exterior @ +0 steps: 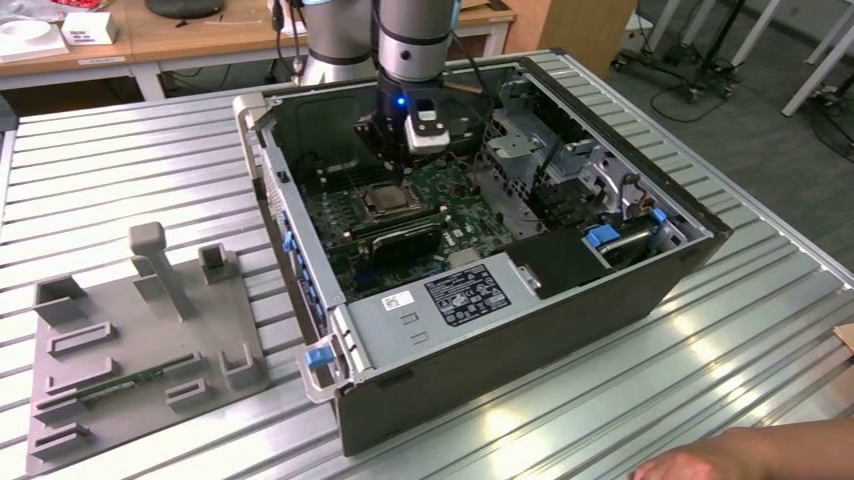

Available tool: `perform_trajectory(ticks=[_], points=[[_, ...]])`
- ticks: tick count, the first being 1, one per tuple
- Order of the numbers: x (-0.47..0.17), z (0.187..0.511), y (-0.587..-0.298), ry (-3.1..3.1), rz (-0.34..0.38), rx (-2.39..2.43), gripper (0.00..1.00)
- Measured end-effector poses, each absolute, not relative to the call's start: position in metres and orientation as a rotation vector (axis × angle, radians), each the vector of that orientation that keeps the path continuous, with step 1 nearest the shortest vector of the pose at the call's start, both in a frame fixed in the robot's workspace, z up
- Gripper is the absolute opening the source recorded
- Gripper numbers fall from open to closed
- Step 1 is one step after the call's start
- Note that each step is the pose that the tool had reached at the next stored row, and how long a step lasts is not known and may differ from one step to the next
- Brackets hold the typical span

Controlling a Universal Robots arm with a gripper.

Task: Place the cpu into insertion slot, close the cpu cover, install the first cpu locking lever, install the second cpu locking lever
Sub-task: 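Close the cpu cover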

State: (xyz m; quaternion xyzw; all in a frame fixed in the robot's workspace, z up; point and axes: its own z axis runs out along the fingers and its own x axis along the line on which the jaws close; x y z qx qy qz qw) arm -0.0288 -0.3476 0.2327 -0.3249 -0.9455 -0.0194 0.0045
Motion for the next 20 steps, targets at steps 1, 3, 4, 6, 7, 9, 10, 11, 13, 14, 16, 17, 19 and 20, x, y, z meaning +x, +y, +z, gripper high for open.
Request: perform_trajectory(ticks=[1,3,4,6,7,9,10,11,13,14,16,17,19,20], points=[[-0.0288,0.2325,-0.3476,-2.971,-0.061,-0.991,0.1],[-0.0288,0.2321,-0.3476,-2.987,-0.06,-0.938,0.1],[-0.0289,0.2319,-0.3476,-2.995,-0.06,-0.91,0.1],[-0.0289,0.2316,-0.3476,-3.011,-0.06,-0.854,0.1],[-0.0288,0.2315,-0.3476,-3.019,-0.06,-0.827,0.1],[-0.0289,0.2313,-0.3476,-3.032,-0.059,-0.773,0.1],[-0.0288,0.2312,-0.3476,-3.038,-0.059,-0.747,0.1],[-0.0288,0.2311,-0.3476,-3.044,-0.059,-0.72,0.1],[-0.0288,0.231,-0.3476,-3.055,-0.059,-0.668,0.1],[-0.0289,0.2309,-0.3476,-3.061,-0.058,-0.643,0.1],[-0.0289,0.2308,-0.3476,-3.07,-0.058,-0.594,0.1],[-0.0289,0.2307,-0.3476,-3.074,-0.058,-0.569,0.1],[-0.0289,0.2307,-0.3476,-3.082,-0.058,-0.521,0.1],[-0.0289,0.2307,-0.3476,-3.085,-0.058,-0.506,0.1]])
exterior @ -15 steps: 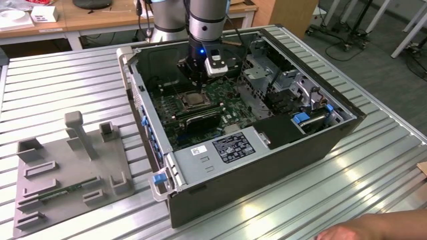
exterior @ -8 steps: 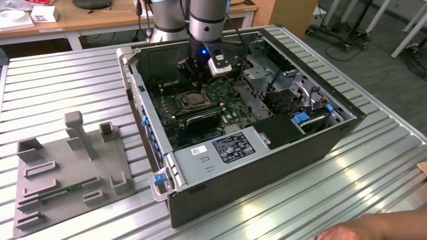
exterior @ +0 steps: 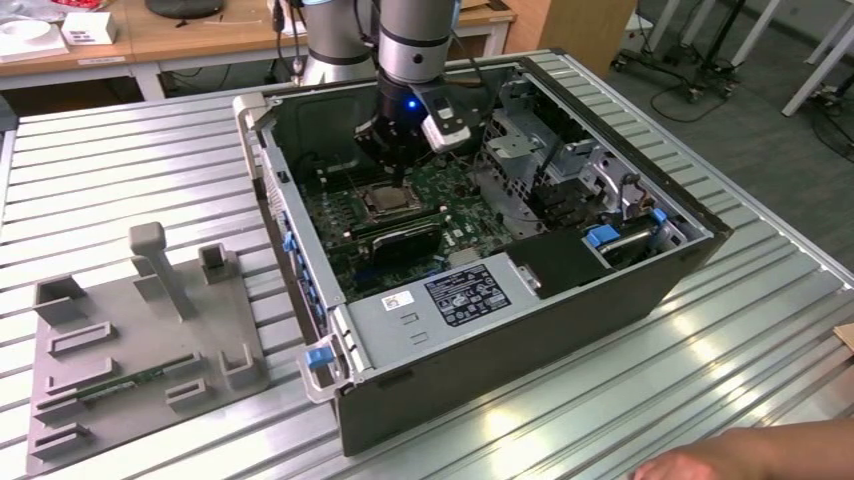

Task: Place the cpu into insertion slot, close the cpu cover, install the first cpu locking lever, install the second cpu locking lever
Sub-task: 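Close the cpu cover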

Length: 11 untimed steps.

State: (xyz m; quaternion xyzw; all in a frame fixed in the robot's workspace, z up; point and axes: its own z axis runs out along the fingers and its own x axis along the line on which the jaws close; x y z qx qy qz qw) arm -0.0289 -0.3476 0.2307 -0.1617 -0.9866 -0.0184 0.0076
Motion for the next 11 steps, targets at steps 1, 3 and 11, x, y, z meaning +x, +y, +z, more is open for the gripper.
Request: perform_trajectory(ticks=[1,3,11], points=[[-0.0289,0.2306,-0.3476,-3.085,-0.058,-0.502,0.1],[-0.0289,0.2306,-0.3476,-3.085,-0.058,-0.502,0.1],[-0.0289,0.2305,-0.3476,-3.092,-0.058,-0.45,0.1]])
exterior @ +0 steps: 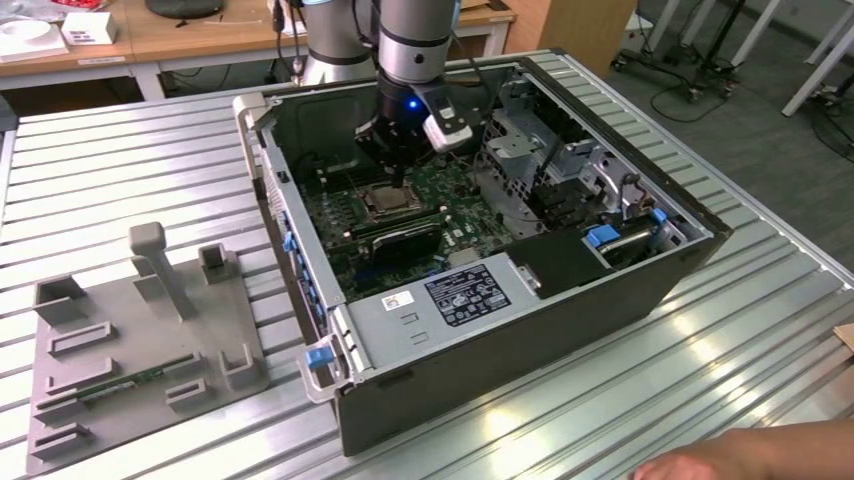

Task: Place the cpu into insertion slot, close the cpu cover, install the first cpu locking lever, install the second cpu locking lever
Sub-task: 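Close the cpu cover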

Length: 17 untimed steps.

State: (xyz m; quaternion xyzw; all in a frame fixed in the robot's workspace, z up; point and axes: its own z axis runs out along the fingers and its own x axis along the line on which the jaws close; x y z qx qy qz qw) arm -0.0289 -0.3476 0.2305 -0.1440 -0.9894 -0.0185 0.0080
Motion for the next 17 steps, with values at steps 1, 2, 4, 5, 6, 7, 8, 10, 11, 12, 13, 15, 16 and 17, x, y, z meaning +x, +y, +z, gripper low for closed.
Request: perform_trajectory(ticks=[1,2,4,5,6,7,8,10,11,12,13,15,16,17], points=[[-0.0289,0.2305,-0.3476,-3.096,-0.058,-0.423,0.1],[-0.0289,0.2304,-0.3476,-3.099,-0.058,-0.396,0.1],[-0.0289,0.2304,-0.3476,-3.105,-0.057,-0.338,0.1],[-0.0289,0.2303,-0.3476,-3.108,-0.057,-0.31,0.1],[-0.0289,0.2303,-0.3476,-3.11,-0.057,-0.282,0.1],[-0.0289,0.2302,-0.3476,-3.112,-0.056,-0.254,0.1],[-0.0289,0.2302,-0.3476,-3.114,-0.056,-0.226,0.1],[-0.0289,0.2301,-0.3476,-3.117,-0.056,-0.169,0.1],[-0.0289,0.23,-0.3476,-3.118,-0.055,-0.14,0.1],[-0.0289,0.2299,-0.3476,-3.119,-0.055,-0.113,0.1],[-0.0289,0.2298,-0.3476,-3.12,-0.055,-0.084,0.1],[-0.0289,0.2298,-0.3476,-3.12,-0.054,-0.032,0.1],[-0.0289,0.2298,-0.3476,-3.12,-0.054,-0.02,0.1],[-0.0289,0.2298,-0.3476,-3.12,-0.054,-0.02,0.1]])
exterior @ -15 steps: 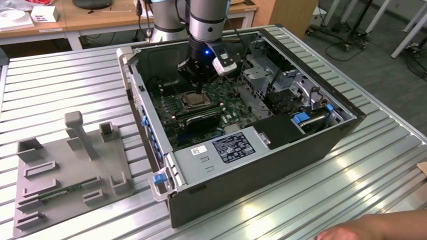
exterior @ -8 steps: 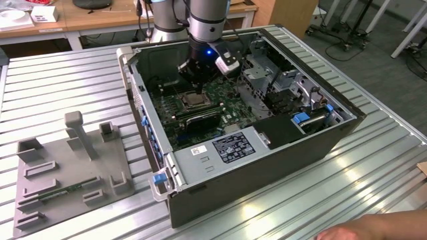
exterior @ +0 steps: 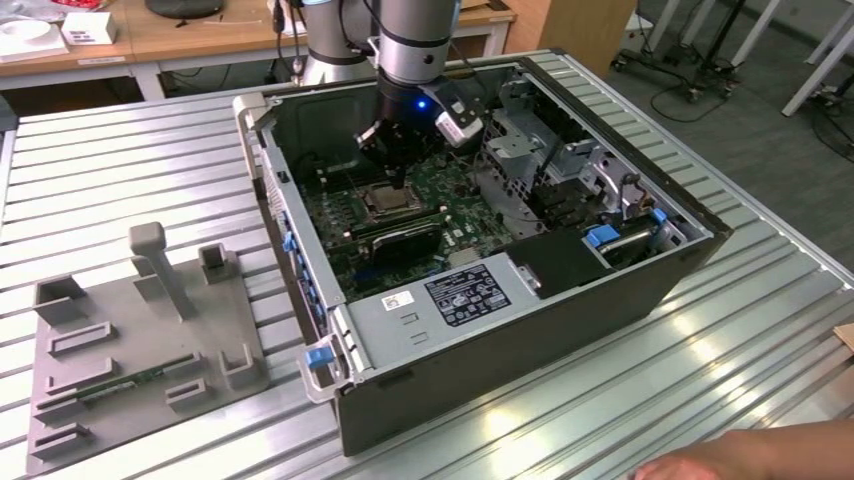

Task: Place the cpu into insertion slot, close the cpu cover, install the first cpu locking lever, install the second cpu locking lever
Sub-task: 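Close the cpu cover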

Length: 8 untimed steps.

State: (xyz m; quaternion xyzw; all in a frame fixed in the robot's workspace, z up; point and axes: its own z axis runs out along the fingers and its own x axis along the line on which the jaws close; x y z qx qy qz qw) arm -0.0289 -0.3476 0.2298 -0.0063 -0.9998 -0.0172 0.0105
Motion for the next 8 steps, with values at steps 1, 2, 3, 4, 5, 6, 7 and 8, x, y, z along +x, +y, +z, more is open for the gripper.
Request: perform_trajectory(ticks=[1,2,3,4,5,6,7,8], points=[[-0.0289,0.2298,-0.3476,-3.12,-0.054,-0.019,0.1],[-0.0289,0.2298,-0.3476,-3.12,-0.054,-0.019,0.1],[-0.0289,0.2297,-0.3476,-3.12,-0.054,-0.019,0.1],[-0.0289,0.2297,-0.3476,-3.12,-0.055,-0.019,0.1],[-0.0292,0.2294,-0.3476,-3.12,-0.058,-0.018,0.1],[-0.0299,0.2291,-0.3476,-3.12,-0.064,-0.018,0.1],[-0.031,0.2288,-0.3476,-3.12,-0.07,-0.016,0.1],[-0.0324,0.2285,-0.3476,-3.119,-0.076,-0.015,0.1]])
